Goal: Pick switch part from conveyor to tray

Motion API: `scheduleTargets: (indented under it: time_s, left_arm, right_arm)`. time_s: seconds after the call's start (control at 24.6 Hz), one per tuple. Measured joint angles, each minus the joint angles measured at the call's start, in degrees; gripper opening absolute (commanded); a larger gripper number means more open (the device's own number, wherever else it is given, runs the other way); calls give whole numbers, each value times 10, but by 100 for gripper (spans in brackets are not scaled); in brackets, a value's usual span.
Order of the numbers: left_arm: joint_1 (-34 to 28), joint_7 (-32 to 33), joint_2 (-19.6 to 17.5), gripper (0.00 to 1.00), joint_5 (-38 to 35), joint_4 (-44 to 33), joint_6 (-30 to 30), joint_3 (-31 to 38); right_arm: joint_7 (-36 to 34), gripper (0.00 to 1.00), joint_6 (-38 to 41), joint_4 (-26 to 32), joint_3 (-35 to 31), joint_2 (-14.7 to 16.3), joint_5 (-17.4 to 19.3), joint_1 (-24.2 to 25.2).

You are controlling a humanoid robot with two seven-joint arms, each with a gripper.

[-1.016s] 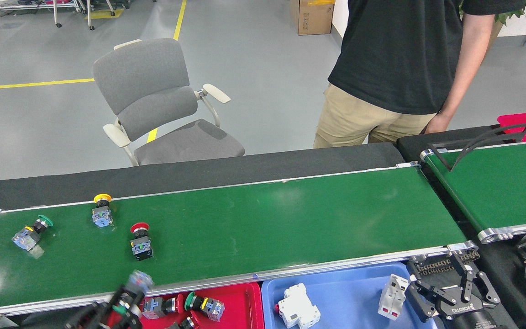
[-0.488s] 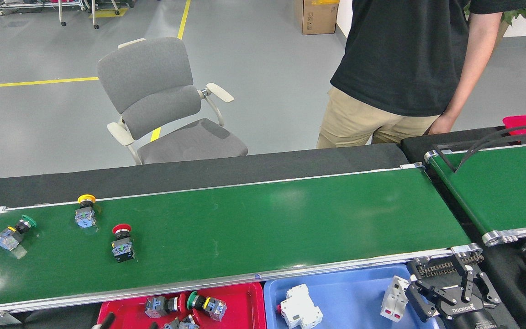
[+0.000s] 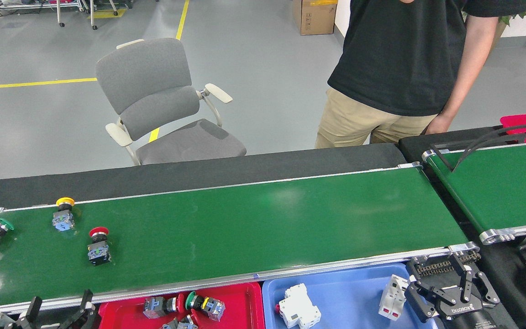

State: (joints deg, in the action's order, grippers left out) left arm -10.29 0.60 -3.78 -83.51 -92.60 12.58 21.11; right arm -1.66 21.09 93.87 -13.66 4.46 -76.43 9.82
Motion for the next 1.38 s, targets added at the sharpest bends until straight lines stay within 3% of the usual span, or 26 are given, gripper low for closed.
scheduleTargets:
  time_s: [0.12,0.33,0.57,0.69,0.73,0.77,0.98,1.06,1.14,1.22,1.3,1.38]
  left_arm:
    - [27,9,-23,99,0,30,-2,0]
    - [91,13,-30,99,-8,110,-10,-1]
    - [145,14,-74,96,-9,198,-36,-1]
    - [159,14,-83,62,-9,228,-40,-1]
    - [159,14,-85,44,-9,232,-42,-4]
    - [159,15,-87,37,-9,235,-42,-10]
    - [159,16,-89,15,-8,240,-38,-24]
    - [154,14,-87,11,-2,236,-28,-24]
    - [137,13,-76,14,3,197,5,-25]
    - [82,12,-64,31,4,123,60,-31]
    - [18,10,-53,56,5,52,124,-40]
    - [-42,10,-28,92,5,-14,178,-50]
  right_arm:
    - [0,99,0,0,0,0,0,0]
    - [0,99,1,0,0,5,0,0]
    - [0,99,1,-1,0,5,0,0]
    - [0,99,1,-1,0,5,0,0]
    - [0,99,1,-1,0,5,0,0]
    - [0,99,1,-2,0,5,0,0]
    - [0,99,1,-4,0,5,0,0]
    - [0,99,1,-4,0,5,0,1]
    - [0,99,2,-5,0,6,0,3]
    - [0,99,2,-6,0,9,0,4]
    - [0,99,3,-6,0,11,0,5]
    - [0,99,3,-6,0,11,0,5]
